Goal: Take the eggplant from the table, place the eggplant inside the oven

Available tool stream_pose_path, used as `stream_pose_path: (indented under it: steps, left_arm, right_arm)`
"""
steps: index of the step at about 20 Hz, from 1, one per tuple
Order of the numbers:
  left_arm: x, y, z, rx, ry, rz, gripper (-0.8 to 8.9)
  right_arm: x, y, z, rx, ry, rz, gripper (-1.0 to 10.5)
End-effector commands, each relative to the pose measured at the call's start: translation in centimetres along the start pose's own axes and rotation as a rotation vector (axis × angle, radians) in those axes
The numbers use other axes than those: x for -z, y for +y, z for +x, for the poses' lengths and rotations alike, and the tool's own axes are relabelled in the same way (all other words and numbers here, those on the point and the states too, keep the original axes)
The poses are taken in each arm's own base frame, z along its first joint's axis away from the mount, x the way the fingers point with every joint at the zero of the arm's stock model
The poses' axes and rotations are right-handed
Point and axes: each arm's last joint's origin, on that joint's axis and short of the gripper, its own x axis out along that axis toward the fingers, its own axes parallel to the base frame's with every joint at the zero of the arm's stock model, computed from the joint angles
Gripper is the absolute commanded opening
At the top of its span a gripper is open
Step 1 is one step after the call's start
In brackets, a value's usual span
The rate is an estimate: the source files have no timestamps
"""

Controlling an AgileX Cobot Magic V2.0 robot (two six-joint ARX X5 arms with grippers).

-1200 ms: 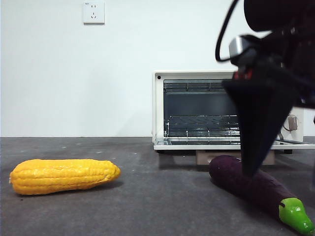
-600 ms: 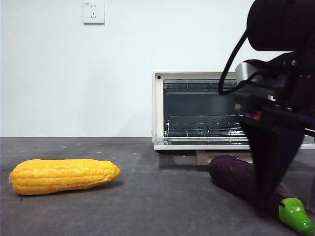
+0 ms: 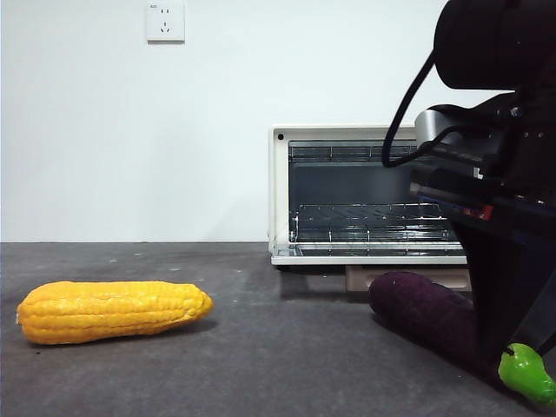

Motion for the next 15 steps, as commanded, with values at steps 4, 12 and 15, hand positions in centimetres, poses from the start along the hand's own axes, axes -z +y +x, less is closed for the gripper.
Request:
stream_pose_path:
  steps: [4, 12, 15]
  left_arm:
    - [0.0, 0.0, 0.0, 0.006, -0.002, -0.005, -0.06]
    - [0.0, 0.0, 0.2, 0.007, 0.003, -0.004, -0.06]
    - [0.0, 0.0, 0.4, 0.008, 0.007, -0.005, -0.06]
  right_arm:
    - [0.1, 0.0, 0.4, -0.002, -0.004, 0.0, -0.1]
    - [0.6, 1.6, -1.6, -0.223, -0.014, -0.055, -0.1]
    - [0.6, 2.2, -3.7, -0.277, -0.065, -0.079, -0.1]
